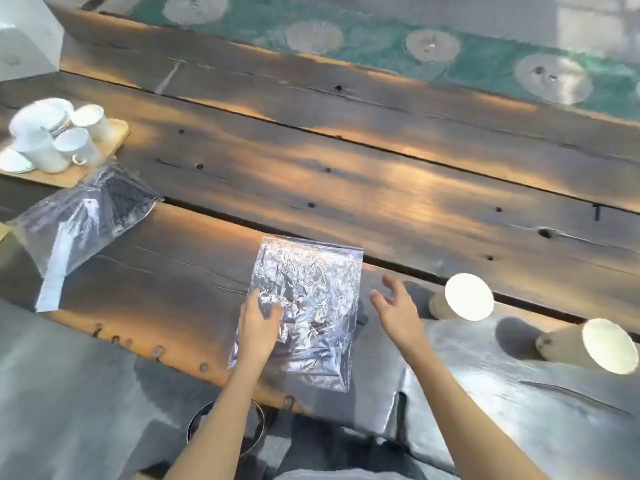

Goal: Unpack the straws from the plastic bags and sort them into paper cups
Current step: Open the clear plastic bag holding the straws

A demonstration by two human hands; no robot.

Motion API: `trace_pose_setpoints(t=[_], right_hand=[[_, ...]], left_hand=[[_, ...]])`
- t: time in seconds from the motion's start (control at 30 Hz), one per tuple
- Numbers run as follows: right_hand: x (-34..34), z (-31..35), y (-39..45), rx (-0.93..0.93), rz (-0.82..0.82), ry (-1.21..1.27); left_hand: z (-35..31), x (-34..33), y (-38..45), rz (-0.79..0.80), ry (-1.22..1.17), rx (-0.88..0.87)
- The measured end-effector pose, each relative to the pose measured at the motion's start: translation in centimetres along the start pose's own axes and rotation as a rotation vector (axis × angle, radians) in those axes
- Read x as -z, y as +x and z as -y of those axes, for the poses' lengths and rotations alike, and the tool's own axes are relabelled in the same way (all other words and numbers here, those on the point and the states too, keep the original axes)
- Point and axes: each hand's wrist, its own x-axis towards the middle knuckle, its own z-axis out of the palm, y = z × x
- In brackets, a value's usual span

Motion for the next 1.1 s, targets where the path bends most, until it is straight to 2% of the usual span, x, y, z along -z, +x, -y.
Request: trace_pose_setpoints(t=[0.2, 0.47, 0.7, 0.8, 0.9, 1.1], right_hand=[[-2.7, 0.9, 4.3, -0.297, -0.001, 0.214], [-4.6, 0.0, 9.2, -0.459, -0.031, 0.273], [-5.9, -0.1, 11.4, -0.489, -0.053, 0.210], [-5.6, 0.0, 12.2, -0.504, -0.024, 0.229], [-4.8, -0.6, 12.6, -0.508, 0.010, 0.261], [-2.7, -1.4, 11.4, -0.510, -0.075, 0.453]], left_hand=[[0.1, 0.8, 7.9, -0.015, 0.070, 0.111], [0.2, 0.4, 14.2, -0.043, 0.121, 0.192], [-0.3, -0.8, 15.0, 0.115, -0.077, 0.234], [-1.3, -0.8, 14.8, 0.165, -0.096, 0.174], [-2.3, -0.5, 14.2, 0.219, -0.146, 0.145], [-3.7, 0.6, 12.3, 0.261, -0.248, 0.054]])
